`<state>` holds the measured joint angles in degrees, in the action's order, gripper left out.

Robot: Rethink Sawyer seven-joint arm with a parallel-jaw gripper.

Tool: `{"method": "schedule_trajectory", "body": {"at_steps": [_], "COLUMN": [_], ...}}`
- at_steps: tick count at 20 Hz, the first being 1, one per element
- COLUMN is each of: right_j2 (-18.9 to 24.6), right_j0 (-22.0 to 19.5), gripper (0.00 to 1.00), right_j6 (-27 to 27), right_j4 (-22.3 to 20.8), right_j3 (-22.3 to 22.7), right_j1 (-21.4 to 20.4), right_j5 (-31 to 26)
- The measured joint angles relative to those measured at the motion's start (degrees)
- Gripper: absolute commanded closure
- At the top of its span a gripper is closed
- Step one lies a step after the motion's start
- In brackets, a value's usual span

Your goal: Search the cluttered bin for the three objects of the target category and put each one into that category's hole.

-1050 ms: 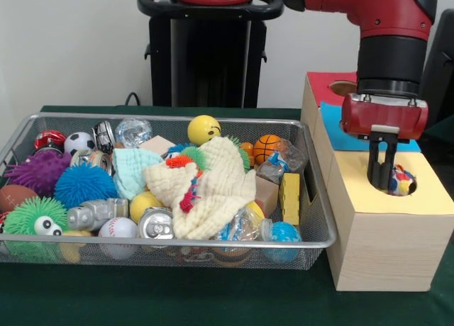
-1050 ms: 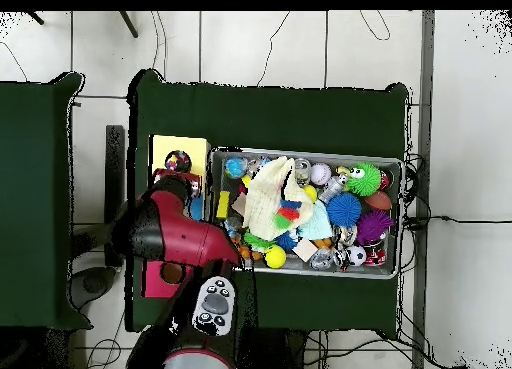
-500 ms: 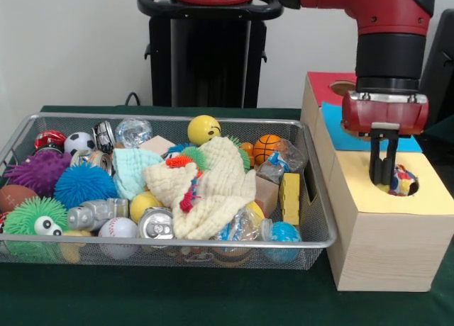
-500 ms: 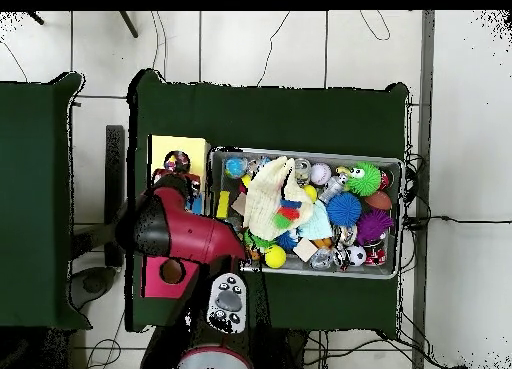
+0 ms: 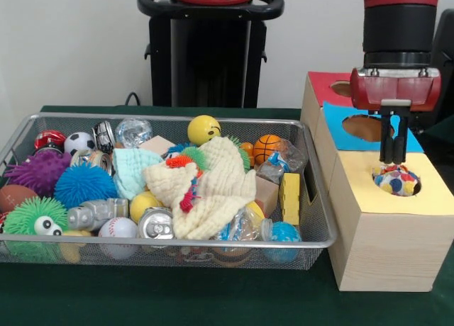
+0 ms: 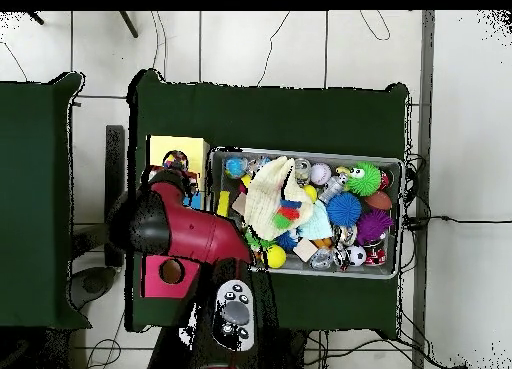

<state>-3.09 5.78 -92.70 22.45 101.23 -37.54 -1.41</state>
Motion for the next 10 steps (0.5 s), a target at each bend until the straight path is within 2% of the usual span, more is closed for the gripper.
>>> {"method": "schedule_trajectory", "body": {"at_steps": [7, 10], "right_j2": [3.3, 3.1], "right_j0": [-3.9, -3.5], "gripper": [1.0, 1.0], "right_j6": [0.0, 0.0], "right_j4": [0.0, 0.0], "right_j3": [0.2, 0.2], "right_j1": [-1.1, -0.9], "right_j5": [0.0, -0.3]}}
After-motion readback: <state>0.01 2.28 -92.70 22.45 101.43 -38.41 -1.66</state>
